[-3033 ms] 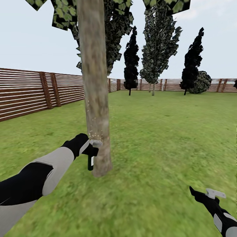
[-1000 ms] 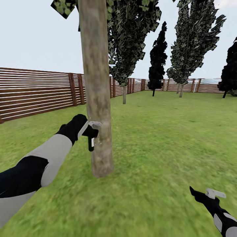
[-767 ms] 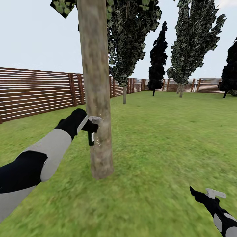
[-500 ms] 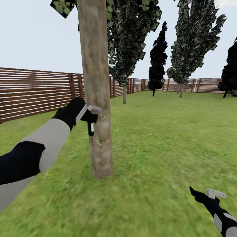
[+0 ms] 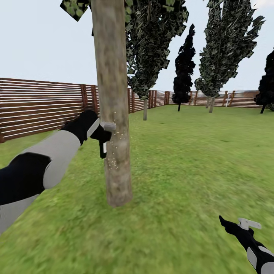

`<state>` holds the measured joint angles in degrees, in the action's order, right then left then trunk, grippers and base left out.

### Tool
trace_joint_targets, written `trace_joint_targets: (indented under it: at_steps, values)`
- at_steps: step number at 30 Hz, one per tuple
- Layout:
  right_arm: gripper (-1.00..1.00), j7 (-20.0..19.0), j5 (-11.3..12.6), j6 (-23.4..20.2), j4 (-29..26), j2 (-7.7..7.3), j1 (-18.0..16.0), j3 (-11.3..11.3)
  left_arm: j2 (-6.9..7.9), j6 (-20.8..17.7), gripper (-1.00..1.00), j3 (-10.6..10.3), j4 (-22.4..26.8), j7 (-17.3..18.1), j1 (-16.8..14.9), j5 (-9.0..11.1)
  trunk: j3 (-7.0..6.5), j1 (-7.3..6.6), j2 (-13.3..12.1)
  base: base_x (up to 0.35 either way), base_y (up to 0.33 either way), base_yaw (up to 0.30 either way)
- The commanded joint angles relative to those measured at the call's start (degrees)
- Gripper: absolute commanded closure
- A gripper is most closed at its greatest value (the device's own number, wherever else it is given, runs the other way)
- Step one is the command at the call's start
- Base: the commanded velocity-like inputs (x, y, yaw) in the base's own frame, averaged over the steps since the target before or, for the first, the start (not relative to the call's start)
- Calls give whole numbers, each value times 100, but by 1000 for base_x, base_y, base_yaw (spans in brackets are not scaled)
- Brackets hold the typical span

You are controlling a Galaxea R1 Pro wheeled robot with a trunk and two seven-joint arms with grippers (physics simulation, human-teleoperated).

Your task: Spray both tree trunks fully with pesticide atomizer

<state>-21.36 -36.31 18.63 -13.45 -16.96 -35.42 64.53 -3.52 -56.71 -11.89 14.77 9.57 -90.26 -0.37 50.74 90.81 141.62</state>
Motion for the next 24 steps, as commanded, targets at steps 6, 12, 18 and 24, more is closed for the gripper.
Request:
trace_joint_targets:
  at_steps: [6, 12, 18, 24]
  values:
    - [-100, 0, -3, 1, 0, 0, 0, -2, -3, 71, 100, 0, -626, 10, 351, -13, -2, -1, 1, 0, 0, 246]
    - [-100, 0, -3, 4, 0, 0, 0, -2, -10, 114, 100, -2, -659, 19, 773, -2, -2, -1, 1, 0, 0, 217]
    - [-100, 0, -4, 0, 0, 0, 0, -1, -18, 134, 100, -6, -659, 19, 873, 2, -2, -1, 1, 0, -237, 15]
    - [-100, 0, 0, 0, 1, 0, 0, -2, -34, 134, 100, -6, -659, 19, 888, 2, -2, -1, 1, 0, -321, 16]
